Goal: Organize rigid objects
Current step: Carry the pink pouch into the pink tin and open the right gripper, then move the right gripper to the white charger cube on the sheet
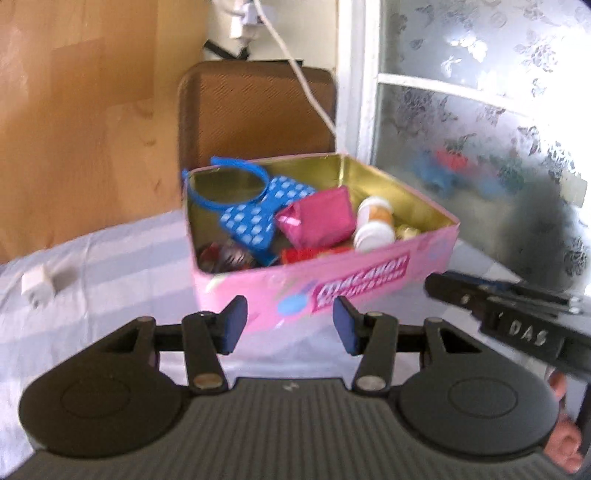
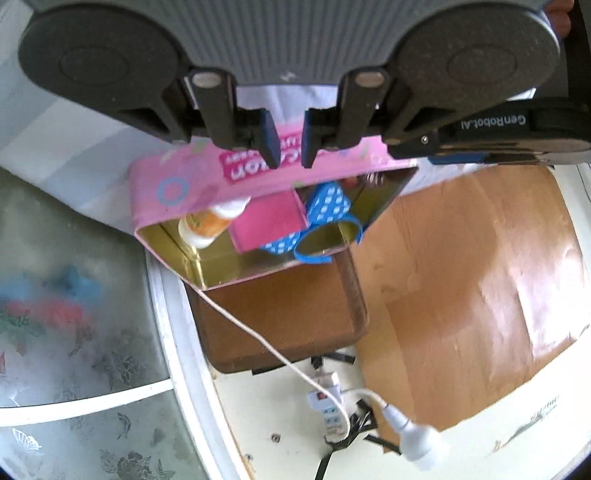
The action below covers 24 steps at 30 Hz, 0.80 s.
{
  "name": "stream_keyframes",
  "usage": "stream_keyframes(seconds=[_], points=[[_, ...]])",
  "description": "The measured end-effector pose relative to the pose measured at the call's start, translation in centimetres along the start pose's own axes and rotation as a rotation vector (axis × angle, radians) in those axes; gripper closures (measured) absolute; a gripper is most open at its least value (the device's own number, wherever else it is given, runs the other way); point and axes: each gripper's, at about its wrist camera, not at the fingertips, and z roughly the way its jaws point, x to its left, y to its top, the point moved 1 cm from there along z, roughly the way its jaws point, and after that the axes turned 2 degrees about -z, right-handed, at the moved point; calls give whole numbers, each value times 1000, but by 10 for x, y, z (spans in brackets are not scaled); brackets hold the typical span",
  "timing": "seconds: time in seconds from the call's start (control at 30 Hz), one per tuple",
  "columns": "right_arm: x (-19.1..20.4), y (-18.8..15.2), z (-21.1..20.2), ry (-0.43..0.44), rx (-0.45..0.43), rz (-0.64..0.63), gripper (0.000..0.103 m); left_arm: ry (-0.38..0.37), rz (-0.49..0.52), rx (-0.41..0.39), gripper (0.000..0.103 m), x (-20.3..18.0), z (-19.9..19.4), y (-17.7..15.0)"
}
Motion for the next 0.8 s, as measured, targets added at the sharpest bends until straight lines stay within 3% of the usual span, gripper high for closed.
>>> stream_keyframes(seconds=[0.3, 0.8], points=[[25, -8, -8, 8, 24, -26, 84, 92, -56, -2, 49, 32, -11, -18], [56, -13, -2, 12, 49, -81, 84, 114, -86, -20, 49, 53, -19, -34]])
